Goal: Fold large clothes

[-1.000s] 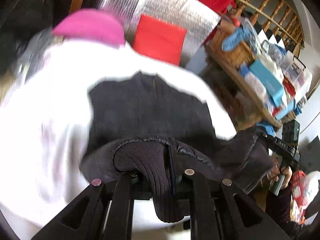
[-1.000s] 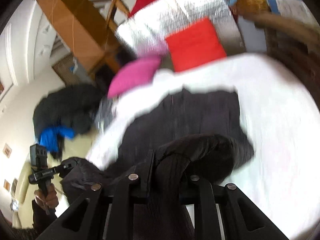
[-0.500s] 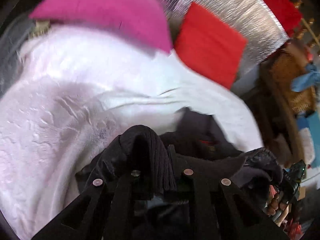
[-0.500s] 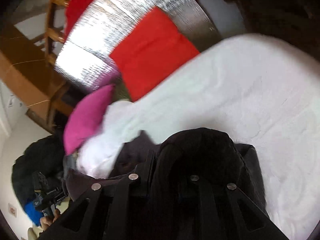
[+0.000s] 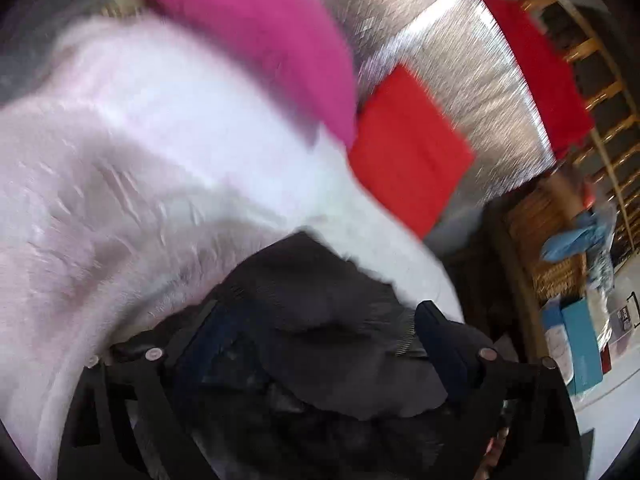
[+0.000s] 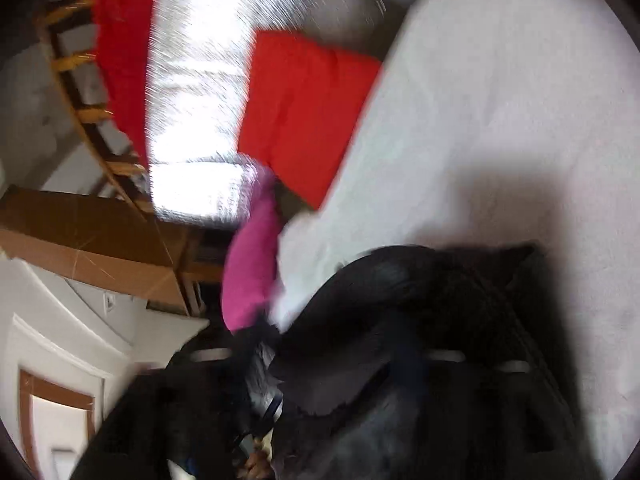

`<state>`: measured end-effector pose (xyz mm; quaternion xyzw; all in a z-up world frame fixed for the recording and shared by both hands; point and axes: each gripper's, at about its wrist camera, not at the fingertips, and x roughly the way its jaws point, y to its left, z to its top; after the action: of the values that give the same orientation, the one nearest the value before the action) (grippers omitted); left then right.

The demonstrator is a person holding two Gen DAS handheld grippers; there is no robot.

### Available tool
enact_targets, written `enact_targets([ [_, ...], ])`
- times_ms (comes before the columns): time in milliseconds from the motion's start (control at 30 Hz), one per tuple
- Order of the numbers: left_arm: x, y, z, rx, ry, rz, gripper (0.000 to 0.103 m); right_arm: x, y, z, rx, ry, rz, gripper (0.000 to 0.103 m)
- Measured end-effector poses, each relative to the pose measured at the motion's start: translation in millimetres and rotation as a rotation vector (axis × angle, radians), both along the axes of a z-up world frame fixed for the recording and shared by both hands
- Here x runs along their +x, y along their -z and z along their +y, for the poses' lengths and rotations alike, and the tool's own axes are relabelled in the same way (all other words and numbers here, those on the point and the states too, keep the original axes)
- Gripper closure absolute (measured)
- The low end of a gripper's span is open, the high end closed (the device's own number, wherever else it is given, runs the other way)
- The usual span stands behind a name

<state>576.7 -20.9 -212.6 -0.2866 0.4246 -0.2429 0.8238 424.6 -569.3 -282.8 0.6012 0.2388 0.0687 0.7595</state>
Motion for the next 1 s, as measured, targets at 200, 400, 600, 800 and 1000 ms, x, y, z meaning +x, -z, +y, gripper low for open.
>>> enact_targets([
  [200, -78.6, -15.1, 17.3, 0.096, -0.066, -0.015, 0.008, -64.7, -50.2, 0.7, -0.285, 0.110, 0.032, 0.003],
  [400, -133.5, 29.6, 47.4, 0.174, -0.264, 0.104, 0.008, -65.8, -58.1, 48.9, -0.552, 0.020, 0.198, 0.005],
  [600, -125.0, 49.1, 40.9, 0.278, -0.238, 0.160, 0.008, -9.6, -78.5, 118.6, -0.748, -0.205, 0.197, 0.006],
  [800, -105.9, 62.0, 18.1, 0.356, -0.167, 0.154, 0.018, 72.6, -61.6, 183.8, -1.017, -0.386, 0.350, 0.006],
  [1000, -96.8, 67.2, 7.1, 0.376, -0.152, 0.139, 0.033, 128.7, 2.8, 208.3, -1.146, -0.514, 0.568, 0.074],
])
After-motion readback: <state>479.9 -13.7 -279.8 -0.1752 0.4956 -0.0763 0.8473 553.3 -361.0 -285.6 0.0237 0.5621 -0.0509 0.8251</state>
